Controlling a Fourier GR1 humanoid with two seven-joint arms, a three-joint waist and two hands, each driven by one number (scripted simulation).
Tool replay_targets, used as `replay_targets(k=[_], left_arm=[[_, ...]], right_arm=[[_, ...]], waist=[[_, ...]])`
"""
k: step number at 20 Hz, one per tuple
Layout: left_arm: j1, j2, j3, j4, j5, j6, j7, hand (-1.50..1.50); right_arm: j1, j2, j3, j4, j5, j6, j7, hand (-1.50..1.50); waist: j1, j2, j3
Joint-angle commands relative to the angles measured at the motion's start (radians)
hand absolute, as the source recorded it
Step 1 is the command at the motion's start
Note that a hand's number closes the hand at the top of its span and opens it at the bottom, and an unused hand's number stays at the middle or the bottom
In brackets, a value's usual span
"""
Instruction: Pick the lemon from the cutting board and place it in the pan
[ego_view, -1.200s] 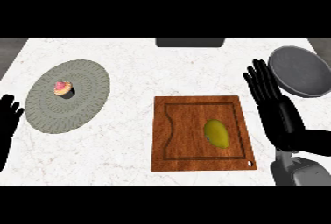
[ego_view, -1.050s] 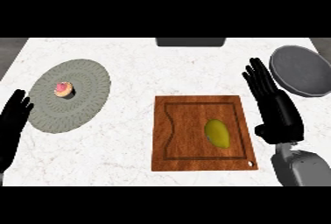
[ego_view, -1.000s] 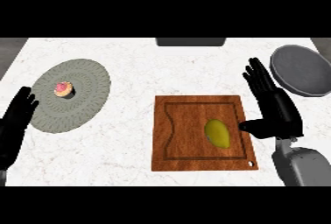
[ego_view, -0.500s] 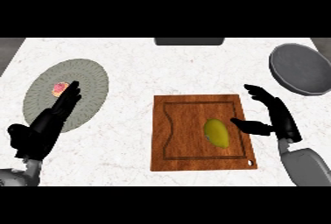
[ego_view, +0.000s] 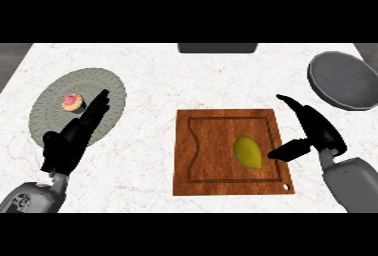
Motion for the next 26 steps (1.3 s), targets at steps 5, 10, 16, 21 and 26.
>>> replay_targets(k=[5,10,16,21,26], left_arm=[[-0.048,-0.067,-0.038,0.045,-0.039,0.017,0.016,0.00],[-0.022,-0.015,0.018,0.046,-0.005,-0.045,-0.021,0.00],[0.028,-0.030,0.006,-0.019,-0.023,-0.033,0.012,0.00],[-0.029,-0.035,0.046,0.023,-0.024,-0.042,0.025,0.00],[-0.009,-0.069,0.015,0.002,-0.059,-0.022,0.034,0.00]], right_arm=[[-0.266,-0.019,0.098,0.087,-0.083,0.435,0.327,-1.50],[-0.372,0.085,0.097,0.152,-0.241,0.630,0.555,-1.50],[-0.422,0.193,0.142,0.238,-0.276,0.608,0.652,-1.50],[-0.422,0.201,0.206,0.236,-0.238,0.577,0.688,-1.50],[-0.440,0.162,0.217,0.249,-0.250,0.622,0.699,-1.50]], waist=[[0.025,0.007,-0.001],[0.022,0.002,-0.001],[0.015,-0.002,0.000],[0.001,-0.001,0.000],[0.000,-0.002,0.001]])
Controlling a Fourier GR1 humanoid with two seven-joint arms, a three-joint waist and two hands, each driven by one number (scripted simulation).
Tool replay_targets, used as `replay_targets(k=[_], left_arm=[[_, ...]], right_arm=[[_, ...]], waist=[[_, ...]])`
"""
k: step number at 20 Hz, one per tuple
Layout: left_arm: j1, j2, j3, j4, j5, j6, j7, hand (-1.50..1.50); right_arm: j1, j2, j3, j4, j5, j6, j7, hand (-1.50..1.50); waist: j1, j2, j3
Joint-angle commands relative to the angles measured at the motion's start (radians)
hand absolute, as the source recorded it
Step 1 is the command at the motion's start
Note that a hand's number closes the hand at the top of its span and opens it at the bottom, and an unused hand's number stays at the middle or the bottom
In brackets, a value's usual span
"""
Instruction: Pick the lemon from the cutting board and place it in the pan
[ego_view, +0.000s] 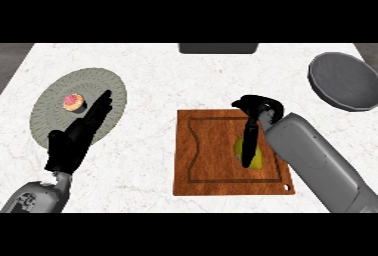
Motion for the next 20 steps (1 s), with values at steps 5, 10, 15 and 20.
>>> replay_targets(k=[5,10,15,20], left_arm=[[0.022,0.002,0.029,-0.013,-0.005,-0.033,-0.004,0.00],[-0.013,-0.042,0.026,0.000,-0.039,-0.013,0.023,0.00],[-0.007,-0.033,0.058,-0.006,-0.041,-0.059,0.028,0.00],[0.036,-0.045,0.077,-0.022,-0.044,-0.084,0.014,0.00]], right_arm=[[0.028,0.008,0.035,-0.011,0.013,0.059,0.175,-1.50],[0.064,-0.011,0.033,-0.063,0.048,0.046,0.176,-1.50],[0.106,0.044,0.044,0.005,0.138,0.008,0.100,-1.50],[0.157,0.036,0.058,-0.020,0.165,0.088,-0.014,1.50]], waist=[[-0.001,0.000,0.001],[-0.008,0.001,0.001],[-0.002,0.002,0.001],[0.000,0.003,0.001]])
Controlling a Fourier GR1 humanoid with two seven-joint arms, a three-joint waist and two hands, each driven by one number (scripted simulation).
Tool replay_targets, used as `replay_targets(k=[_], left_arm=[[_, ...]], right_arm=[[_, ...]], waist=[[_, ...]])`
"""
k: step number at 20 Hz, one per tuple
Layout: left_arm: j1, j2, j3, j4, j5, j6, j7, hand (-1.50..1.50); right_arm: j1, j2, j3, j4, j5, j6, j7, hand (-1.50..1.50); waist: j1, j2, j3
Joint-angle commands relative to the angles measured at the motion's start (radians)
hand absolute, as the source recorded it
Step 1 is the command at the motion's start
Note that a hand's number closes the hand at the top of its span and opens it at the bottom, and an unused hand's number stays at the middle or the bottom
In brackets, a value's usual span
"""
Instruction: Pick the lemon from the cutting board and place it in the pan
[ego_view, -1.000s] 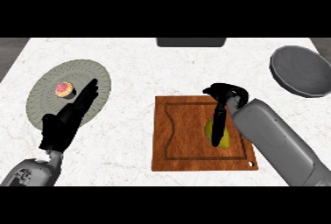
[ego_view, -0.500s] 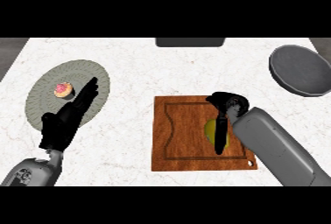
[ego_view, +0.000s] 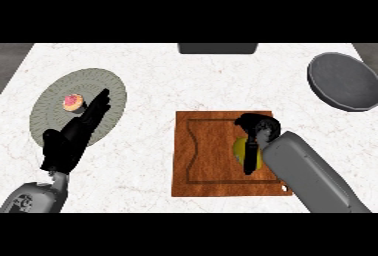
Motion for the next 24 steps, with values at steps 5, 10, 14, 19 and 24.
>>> replay_targets(k=[5,10,14,19,24], left_arm=[[0.000,-0.017,0.032,0.002,-0.019,-0.028,-0.001,0.00],[0.043,-0.032,0.042,-0.010,-0.039,-0.034,-0.013,0.00],[0.040,-0.060,0.028,-0.052,-0.083,-0.033,0.019,0.00],[0.037,-0.034,0.068,-0.038,-0.033,-0.051,0.017,0.00],[0.052,-0.038,0.064,-0.008,-0.050,-0.059,-0.019,0.00]], right_arm=[[0.029,0.060,0.004,0.016,0.018,0.117,0.042,1.50],[0.137,0.039,-0.007,-0.106,0.068,0.080,0.045,1.50],[-0.007,0.100,-0.058,0.028,0.167,0.055,-0.022,1.50],[0.085,0.030,-0.064,-0.175,0.396,-0.346,-0.104,1.50],[0.079,0.014,-0.067,-0.341,0.551,-0.485,-0.056,1.50]], waist=[[0.000,0.006,0.004],[-0.007,0.003,0.004],[0.006,0.007,0.004],[-0.014,-0.001,0.006],[-0.018,-0.001,0.004]])
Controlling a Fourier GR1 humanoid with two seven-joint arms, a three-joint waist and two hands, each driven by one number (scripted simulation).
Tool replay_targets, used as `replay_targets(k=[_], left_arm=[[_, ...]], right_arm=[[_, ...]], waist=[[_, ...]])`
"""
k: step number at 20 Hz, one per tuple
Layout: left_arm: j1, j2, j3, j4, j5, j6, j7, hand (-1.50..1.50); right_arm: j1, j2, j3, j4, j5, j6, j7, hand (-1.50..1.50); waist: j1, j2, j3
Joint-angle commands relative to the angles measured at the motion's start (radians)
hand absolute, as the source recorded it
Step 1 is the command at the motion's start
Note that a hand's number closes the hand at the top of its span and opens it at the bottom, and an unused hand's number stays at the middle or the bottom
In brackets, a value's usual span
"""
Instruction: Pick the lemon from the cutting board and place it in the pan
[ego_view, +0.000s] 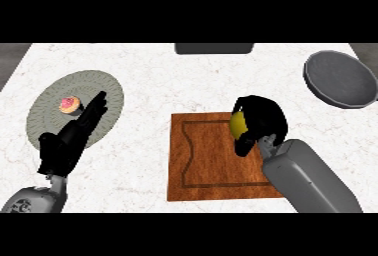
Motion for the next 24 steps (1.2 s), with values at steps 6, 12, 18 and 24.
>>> replay_targets(k=[6,12,18,24], left_arm=[[-0.005,0.009,0.028,0.016,0.003,-0.016,-0.012,0.00],[-0.025,-0.010,0.026,-0.013,0.001,-0.047,0.030,0.00],[-0.048,-0.041,0.019,-0.021,-0.023,-0.029,0.060,0.00],[0.001,-0.037,0.039,0.003,-0.025,-0.073,-0.013,0.00]], right_arm=[[0.010,-0.083,0.023,-0.286,0.350,-0.254,0.071,1.50],[0.004,-0.026,-0.065,-0.284,0.439,-0.264,0.096,1.50],[0.099,-0.020,-0.220,-0.215,0.387,-0.484,-0.044,1.50],[0.064,-0.115,-0.441,0.011,0.181,-0.559,-0.337,1.50]], waist=[[-0.006,0.000,0.000],[0.017,0.007,0.000],[0.020,0.010,0.001],[0.026,0.012,0.001]])
